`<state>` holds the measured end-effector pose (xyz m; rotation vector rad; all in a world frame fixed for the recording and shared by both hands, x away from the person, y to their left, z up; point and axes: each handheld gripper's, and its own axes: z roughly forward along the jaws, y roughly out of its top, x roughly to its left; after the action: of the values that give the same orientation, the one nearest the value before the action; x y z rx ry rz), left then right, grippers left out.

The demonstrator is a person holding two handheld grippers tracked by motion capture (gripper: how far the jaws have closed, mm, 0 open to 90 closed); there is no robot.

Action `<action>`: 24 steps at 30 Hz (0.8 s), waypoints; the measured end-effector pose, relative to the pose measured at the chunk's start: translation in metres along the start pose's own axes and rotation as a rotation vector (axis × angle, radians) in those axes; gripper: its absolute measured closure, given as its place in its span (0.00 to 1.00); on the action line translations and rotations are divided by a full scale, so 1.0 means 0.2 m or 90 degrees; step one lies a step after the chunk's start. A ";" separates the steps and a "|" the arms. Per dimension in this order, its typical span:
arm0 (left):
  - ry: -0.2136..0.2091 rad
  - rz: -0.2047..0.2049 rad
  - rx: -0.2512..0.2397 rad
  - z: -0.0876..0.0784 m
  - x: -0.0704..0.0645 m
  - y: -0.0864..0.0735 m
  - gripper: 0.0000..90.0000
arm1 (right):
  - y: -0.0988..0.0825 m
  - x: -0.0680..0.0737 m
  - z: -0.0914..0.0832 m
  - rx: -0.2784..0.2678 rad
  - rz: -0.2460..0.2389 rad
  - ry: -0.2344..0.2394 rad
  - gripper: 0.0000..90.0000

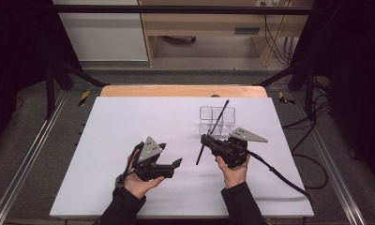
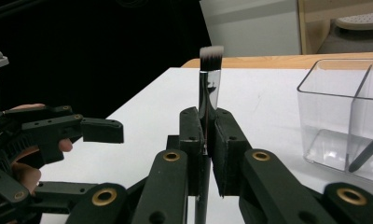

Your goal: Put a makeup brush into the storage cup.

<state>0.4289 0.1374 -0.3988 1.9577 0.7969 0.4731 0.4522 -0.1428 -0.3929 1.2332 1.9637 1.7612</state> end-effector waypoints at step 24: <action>0.036 -0.038 -0.002 -0.15 0.23 -0.13 0.10 | 0.03 -0.10 -0.07 -0.021 -0.027 -0.047 0.93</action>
<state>0.4343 0.1978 -0.4064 1.9196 0.8873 0.4960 0.4578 -0.1671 -0.3909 1.2199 1.8978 1.6963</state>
